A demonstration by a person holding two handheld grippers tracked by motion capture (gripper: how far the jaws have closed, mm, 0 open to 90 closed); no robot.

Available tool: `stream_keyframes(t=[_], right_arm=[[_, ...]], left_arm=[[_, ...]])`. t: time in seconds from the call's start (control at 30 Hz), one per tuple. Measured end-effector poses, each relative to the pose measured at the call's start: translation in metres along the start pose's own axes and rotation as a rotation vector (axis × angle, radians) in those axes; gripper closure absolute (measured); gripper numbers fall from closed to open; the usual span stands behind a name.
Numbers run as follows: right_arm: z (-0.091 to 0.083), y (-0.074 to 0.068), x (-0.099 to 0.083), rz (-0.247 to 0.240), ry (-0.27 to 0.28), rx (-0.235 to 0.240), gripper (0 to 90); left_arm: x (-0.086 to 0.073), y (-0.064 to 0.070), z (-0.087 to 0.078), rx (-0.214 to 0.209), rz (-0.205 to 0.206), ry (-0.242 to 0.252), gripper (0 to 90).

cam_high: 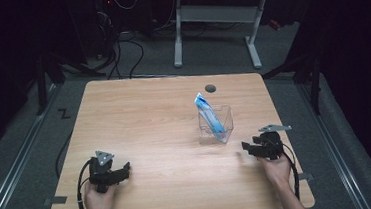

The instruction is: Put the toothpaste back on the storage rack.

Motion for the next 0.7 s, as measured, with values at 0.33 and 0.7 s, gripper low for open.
stream_keyframes(t=[0.33, 0.7], right_arm=[[0.013, -0.009, 0.003, -0.025, 0.004, -0.016, 42.8], [0.027, -0.019, 0.005, -0.057, 0.014, -0.055, 43.0]], left_arm=[[0.0, 0.0, 0.0, 0.0, 0.0, 0.0, 18.2], [0.0, 0.0, 0.0, 0.0, 0.0, 0.0, 18.2]])
Point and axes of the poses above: each handheld gripper's, and its own axes: z roughly forward along the jaws, x roughly out of its top, y roughly to its right, the point moved 3 cm from there along z, roughly forward along the jaws, and after that the axes turned 15 degrees about -y, right-handed, at the moved point
